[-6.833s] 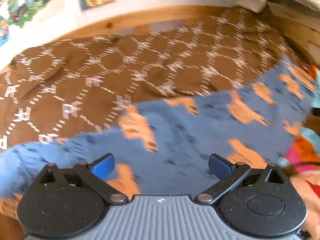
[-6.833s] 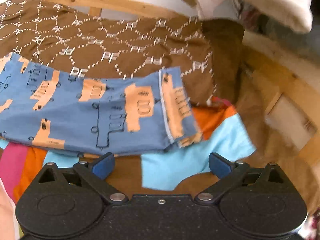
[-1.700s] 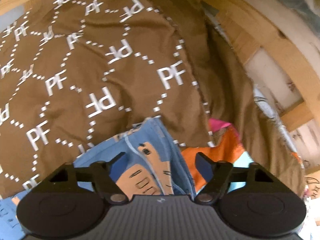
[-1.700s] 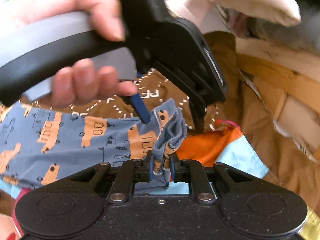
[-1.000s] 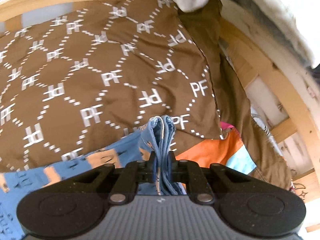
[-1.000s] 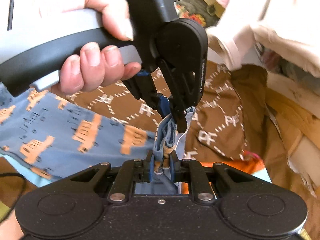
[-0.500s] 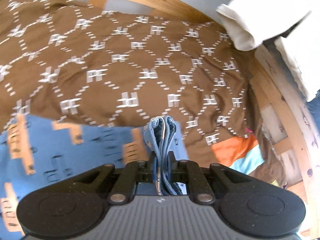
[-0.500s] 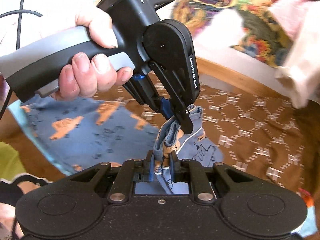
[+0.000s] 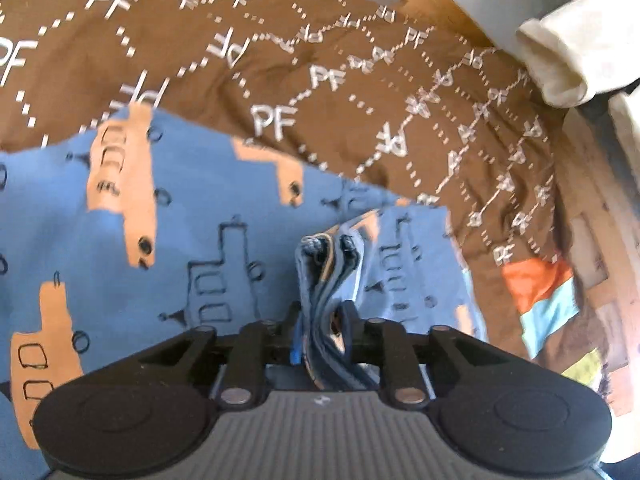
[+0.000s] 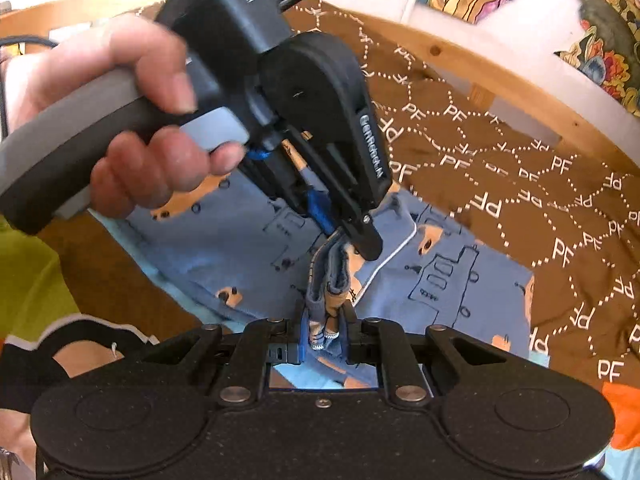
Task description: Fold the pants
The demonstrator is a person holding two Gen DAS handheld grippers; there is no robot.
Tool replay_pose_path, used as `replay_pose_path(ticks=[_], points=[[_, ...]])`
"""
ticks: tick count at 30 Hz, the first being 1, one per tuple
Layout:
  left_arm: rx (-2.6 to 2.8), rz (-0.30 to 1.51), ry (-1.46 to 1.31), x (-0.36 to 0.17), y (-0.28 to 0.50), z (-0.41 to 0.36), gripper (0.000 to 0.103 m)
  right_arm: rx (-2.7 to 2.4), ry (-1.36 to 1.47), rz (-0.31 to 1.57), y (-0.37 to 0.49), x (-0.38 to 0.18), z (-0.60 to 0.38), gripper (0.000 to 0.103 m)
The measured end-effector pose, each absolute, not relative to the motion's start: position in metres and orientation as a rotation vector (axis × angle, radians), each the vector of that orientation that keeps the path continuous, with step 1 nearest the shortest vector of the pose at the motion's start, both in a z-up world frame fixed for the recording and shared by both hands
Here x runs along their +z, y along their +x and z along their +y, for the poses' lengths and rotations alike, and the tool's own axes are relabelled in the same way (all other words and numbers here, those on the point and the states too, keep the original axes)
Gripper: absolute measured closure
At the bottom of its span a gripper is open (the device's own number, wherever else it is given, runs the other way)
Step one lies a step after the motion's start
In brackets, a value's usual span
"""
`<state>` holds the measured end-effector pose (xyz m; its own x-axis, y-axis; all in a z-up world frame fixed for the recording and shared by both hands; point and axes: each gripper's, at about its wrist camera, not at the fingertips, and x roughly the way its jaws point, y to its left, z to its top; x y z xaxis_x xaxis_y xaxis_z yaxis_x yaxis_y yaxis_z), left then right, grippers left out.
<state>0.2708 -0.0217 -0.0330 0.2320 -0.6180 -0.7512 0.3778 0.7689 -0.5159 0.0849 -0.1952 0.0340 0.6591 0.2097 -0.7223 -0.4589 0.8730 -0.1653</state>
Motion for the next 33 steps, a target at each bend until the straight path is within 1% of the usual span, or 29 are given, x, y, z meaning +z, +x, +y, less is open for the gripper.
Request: replay_pose_path(ticks=[7, 9, 12, 15, 21, 26, 33], points=[[-0.684, 1.176, -0.307, -0.039, 0.273, -0.013, 0.081, 0.361, -0.349, 0.76, 0.082, 0.029, -0.194, 0.084], [-0.672, 1.167, -0.319, -0.039, 0.272, -0.012, 0.086, 0.36, -0.353, 0.755, 0.083, 0.029, -0.194, 0.084], [-0.661, 1.155, -0.324, -0.036, 0.269, -0.012, 0.09, 0.358, -0.359, 0.744, 0.08, 0.03, -0.193, 0.084], [-0.661, 1.136, -0.322, -0.03, 0.266, -0.011, 0.092, 0.35, -0.354, 0.728, 0.077, 0.033, -0.193, 0.085], [-0.648, 1.117, -0.295, -0.011, 0.262, -0.002, 0.092, 0.357, -0.344, 0.696, 0.071, 0.042, -0.191, 0.086], [-0.599, 1.114, -0.273, -0.002, 0.258, 0.023, 0.092, 0.425, -0.335, 0.667, 0.065, 0.051, -0.179, 0.087], [-0.499, 1.124, -0.23, -0.009, 0.262, 0.051, 0.092, 0.541, -0.336, 0.656, 0.071, 0.05, -0.147, 0.087]])
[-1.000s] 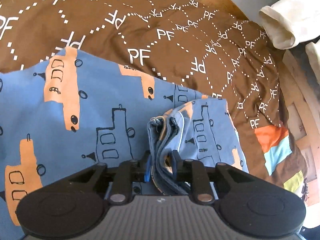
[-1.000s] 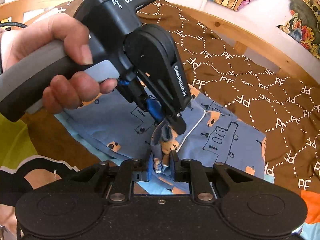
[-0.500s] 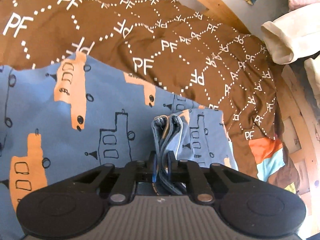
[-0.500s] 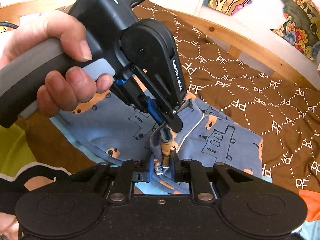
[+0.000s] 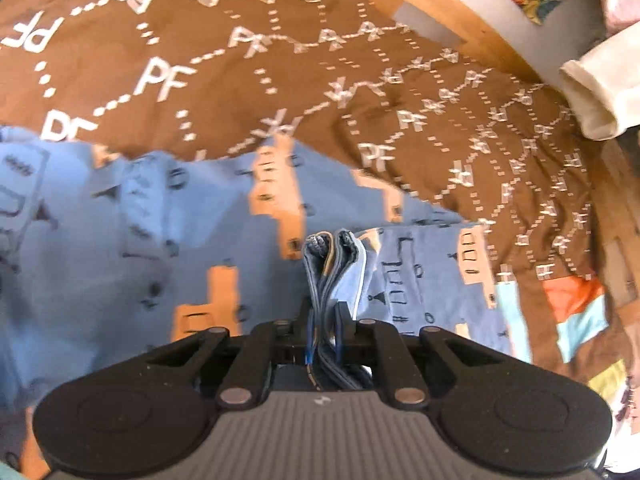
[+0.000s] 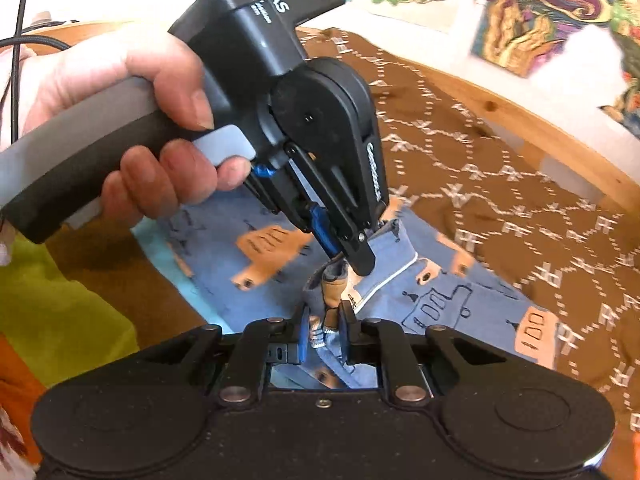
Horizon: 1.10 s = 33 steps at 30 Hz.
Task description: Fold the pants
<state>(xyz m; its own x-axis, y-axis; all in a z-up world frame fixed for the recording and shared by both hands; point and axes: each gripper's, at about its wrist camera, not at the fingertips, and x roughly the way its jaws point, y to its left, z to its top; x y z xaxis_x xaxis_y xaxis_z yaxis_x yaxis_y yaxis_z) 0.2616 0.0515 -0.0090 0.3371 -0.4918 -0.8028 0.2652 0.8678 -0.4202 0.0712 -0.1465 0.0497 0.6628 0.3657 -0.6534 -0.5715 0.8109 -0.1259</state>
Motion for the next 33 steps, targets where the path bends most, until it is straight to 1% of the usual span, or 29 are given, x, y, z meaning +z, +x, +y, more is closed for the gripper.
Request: replay_pose_path(ticks=[2, 3, 4, 5, 6, 7, 8, 9, 10, 11, 12, 13, 14, 15, 16, 17, 22, 26, 29, 31, 33], points=[[-0.483, 1.15, -0.219, -0.018, 0.266, 0.054, 0.089, 0.563, -0.335, 0.678, 0.075, 0.045, -0.139, 0.087], [-0.473, 1.163, -0.221, -0.022, 0.268, 0.055, 0.086, 0.568, -0.335, 0.69, 0.076, 0.042, -0.137, 0.084], [-0.461, 1.177, -0.235, -0.025, 0.271, 0.057, 0.085, 0.569, -0.332, 0.703, 0.077, 0.039, -0.136, 0.08], [-0.461, 1.181, -0.254, -0.027, 0.271, 0.059, 0.084, 0.569, -0.326, 0.715, 0.077, 0.037, -0.136, 0.078], [-0.463, 1.185, -0.266, -0.027, 0.272, 0.06, 0.081, 0.568, -0.319, 0.719, 0.077, 0.036, -0.138, 0.07], [-0.463, 1.183, -0.263, -0.025, 0.273, 0.06, 0.078, 0.564, -0.311, 0.72, 0.076, 0.037, -0.143, 0.059], [-0.457, 1.173, -0.248, -0.022, 0.272, 0.06, 0.07, 0.553, -0.304, 0.713, 0.073, 0.038, -0.148, 0.052], [-0.449, 1.158, -0.233, -0.02, 0.271, 0.06, 0.058, 0.534, -0.296, 0.7, 0.071, 0.04, -0.157, 0.039], [-0.435, 1.131, -0.216, -0.016, 0.27, 0.059, 0.051, 0.503, -0.293, 0.685, 0.07, 0.043, -0.167, 0.03], [-0.418, 1.104, -0.199, -0.013, 0.268, 0.058, 0.041, 0.461, -0.297, 0.669, 0.07, 0.046, -0.178, 0.027], [-0.396, 1.079, -0.182, -0.01, 0.266, 0.057, 0.037, 0.41, -0.308, 0.649, 0.071, 0.048, -0.189, 0.021], [-0.366, 1.048, -0.155, -0.008, 0.264, 0.053, 0.037, 0.353, -0.324, 0.632, 0.074, 0.049, -0.199, 0.011], [-0.346, 1.024, -0.127, -0.007, 0.263, 0.048, 0.035, 0.282, -0.348, 0.617, 0.08, 0.05, -0.209, 0.007], [-0.331, 1.002, -0.1, -0.007, 0.261, 0.044, 0.029, 0.213, -0.371, 0.611, 0.088, 0.05, -0.218, 0.002], [-0.318, 0.984, -0.075, -0.008, 0.26, 0.041, 0.025, 0.148, -0.39, 0.608, 0.095, 0.049, -0.224, 0.002], [-0.308, 0.979, -0.054, -0.011, 0.26, 0.039, 0.019, 0.094, -0.401, 0.606, 0.106, 0.049, -0.232, 0.002], [-0.284, 0.966, 0.02, -0.022, 0.258, 0.033, 0.016, 0.01, -0.407, 0.597, 0.153, 0.036, -0.255, 0.001], [-0.283, 0.979, 0.006, -0.023, 0.263, 0.032, 0.015, -0.013, -0.491, 0.676, 0.183, 0.003, -0.264, 0.001], [-0.289, 0.982, 0.014, -0.022, 0.264, 0.033, 0.014, -0.04, -0.377, 0.671, 0.174, 0.011, -0.281, 0.001], [-0.288, 0.995, 0.019, -0.02, 0.263, 0.032, 0.012, -0.048, -0.347, 0.647, 0.156, 0.023, -0.284, 0.001], [-0.307, 1.031, 0.034, -0.016, 0.257, 0.034, 0.003, -0.022, -0.317, 0.626, 0.134, 0.034, -0.282, 0.001]])
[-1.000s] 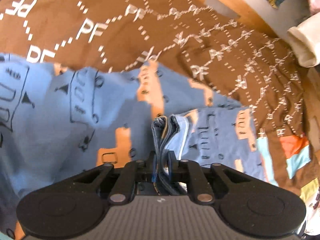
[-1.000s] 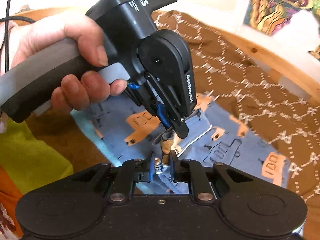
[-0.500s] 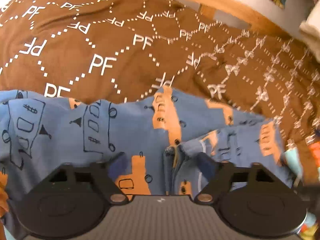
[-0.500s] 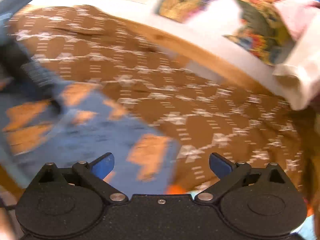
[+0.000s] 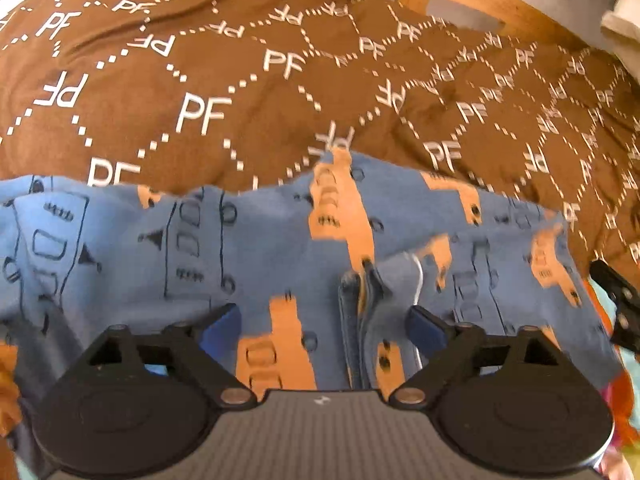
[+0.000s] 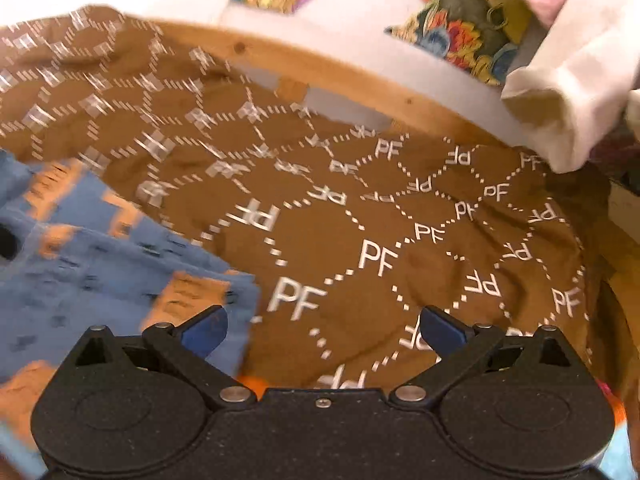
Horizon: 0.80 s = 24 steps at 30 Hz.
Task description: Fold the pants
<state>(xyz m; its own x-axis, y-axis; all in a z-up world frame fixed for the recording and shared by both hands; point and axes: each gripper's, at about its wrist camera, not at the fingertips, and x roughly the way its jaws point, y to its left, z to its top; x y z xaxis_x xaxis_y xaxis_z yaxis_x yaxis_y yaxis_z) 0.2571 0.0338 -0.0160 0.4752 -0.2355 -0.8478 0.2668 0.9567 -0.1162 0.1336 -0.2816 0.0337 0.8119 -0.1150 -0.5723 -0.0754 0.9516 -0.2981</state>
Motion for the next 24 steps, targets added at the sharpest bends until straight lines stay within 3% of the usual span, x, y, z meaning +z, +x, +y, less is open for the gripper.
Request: replay_pose_path(ticks=[9, 12, 18, 24], points=[[-0.315, 1.023, 0.136, -0.023, 0.207, 0.04, 0.001, 0.079, -0.415, 0.728, 0.068, 0.015, -0.252, 0.001], [-0.267, 1.006, 0.212, -0.014, 0.197, 0.035, 0.001, 0.057, -0.314, 0.751, 0.07, 0.019, -0.26, 0.001], [-0.228, 1.008, 0.005, 0.02, 0.189, 0.079, 0.0, 0.087, -0.261, 0.687, 0.061, 0.037, -0.257, 0.001], [-0.129, 0.829, -0.052, 0.053, 0.163, 0.129, 0.0, 0.14, -0.251, 0.67, 0.058, 0.042, -0.249, 0.001]])
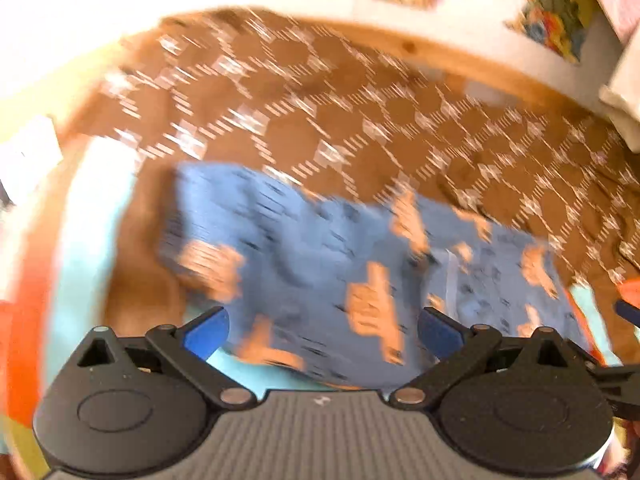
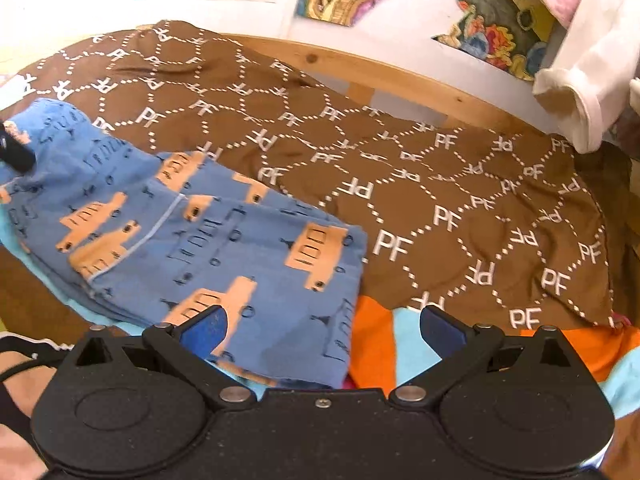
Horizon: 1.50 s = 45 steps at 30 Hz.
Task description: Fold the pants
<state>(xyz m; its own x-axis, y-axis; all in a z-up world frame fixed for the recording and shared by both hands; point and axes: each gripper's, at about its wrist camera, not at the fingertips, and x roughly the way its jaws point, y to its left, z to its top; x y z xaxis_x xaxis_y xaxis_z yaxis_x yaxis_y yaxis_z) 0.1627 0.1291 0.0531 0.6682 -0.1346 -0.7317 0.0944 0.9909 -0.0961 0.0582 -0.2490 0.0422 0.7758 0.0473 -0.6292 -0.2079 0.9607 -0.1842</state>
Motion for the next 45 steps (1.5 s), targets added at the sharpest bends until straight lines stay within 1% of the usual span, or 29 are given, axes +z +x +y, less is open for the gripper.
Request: replay_pose_path(ticks=[4, 6, 8, 11, 16, 20, 23, 24, 25, 32, 34, 37, 38, 40, 41, 42, 43, 44, 45], points=[[-0.006, 0.775, -0.079, 0.051, 0.167, 0.161, 0.0, 0.215, -0.276, 0.654, 0.062, 0.049, -0.237, 0.001], [0.013, 0.711, -0.122, 0.045, 0.17, 0.174, 0.0, 0.275, -0.323, 0.638, 0.067, 0.058, -0.23, 0.001], [0.006, 0.669, -0.147, 0.039, 0.173, 0.181, 0.0, 0.376, -0.416, 0.627, 0.073, 0.074, -0.222, 0.001], [-0.019, 0.686, -0.169, 0.04, 0.186, 0.18, 0.0, 0.547, -0.587, 0.617, 0.079, 0.102, -0.213, 0.001], [-0.064, 0.697, -0.203, 0.036, 0.199, 0.183, 0.0, 0.731, -0.874, 0.688, 0.109, 0.135, -0.19, 0.001], [-0.043, 0.687, -0.204, 0.033, 0.201, 0.193, 0.0, 0.828, -1.061, 0.741, 0.141, 0.134, -0.157, 0.001], [-0.04, 0.68, -0.25, 0.03, 0.206, 0.199, 0.0, 0.913, -1.147, 0.696, 0.161, 0.119, -0.132, 0.001], [-0.042, 0.673, -0.253, 0.03, 0.207, 0.199, 0.0, 0.924, -1.149, 0.675, 0.169, 0.114, -0.124, 0.002], [-0.045, 0.668, -0.248, 0.029, 0.207, 0.198, 0.0, 0.926, -1.136, 0.663, 0.177, 0.111, -0.117, 0.007], [-0.072, 0.633, -0.211, 0.028, 0.202, 0.185, 0.0, 0.971, -0.89, 0.635, 0.212, 0.092, -0.089, 0.008], [-0.091, 0.627, -0.214, 0.028, 0.202, 0.184, 0.0, 0.988, -0.891, 0.658, 0.216, 0.084, -0.083, 0.012], [-0.075, 0.631, -0.221, 0.026, 0.202, 0.185, 0.0, 1.009, -0.916, 0.662, 0.221, 0.072, -0.076, 0.013], [-0.069, 0.632, -0.231, 0.025, 0.203, 0.187, 0.001, 1.01, -0.913, 0.674, 0.223, 0.068, -0.074, 0.014], [-0.061, 0.629, -0.268, 0.024, 0.203, 0.193, 0.004, 0.994, -0.907, 0.695, 0.233, 0.063, -0.07, 0.021], [-0.056, 0.622, -0.281, 0.023, 0.204, 0.196, 0.009, 0.987, -0.903, 0.701, 0.238, 0.06, -0.067, 0.025], [-0.047, 0.617, -0.287, 0.022, 0.204, 0.198, 0.016, 0.987, -0.894, 0.707, 0.243, 0.059, -0.066, 0.035], [-0.038, 0.614, -0.287, 0.021, 0.204, 0.2, 0.018, 0.993, -0.881, 0.715, 0.247, 0.059, -0.064, 0.048], [-0.034, 0.61, -0.288, 0.021, 0.203, 0.201, 0.021, 0.999, -0.869, 0.73, 0.252, 0.058, -0.063, 0.053], [-0.033, 0.607, -0.293, 0.02, 0.203, 0.202, 0.022, 1.004, -0.855, 0.761, 0.256, 0.056, -0.06, 0.057]])
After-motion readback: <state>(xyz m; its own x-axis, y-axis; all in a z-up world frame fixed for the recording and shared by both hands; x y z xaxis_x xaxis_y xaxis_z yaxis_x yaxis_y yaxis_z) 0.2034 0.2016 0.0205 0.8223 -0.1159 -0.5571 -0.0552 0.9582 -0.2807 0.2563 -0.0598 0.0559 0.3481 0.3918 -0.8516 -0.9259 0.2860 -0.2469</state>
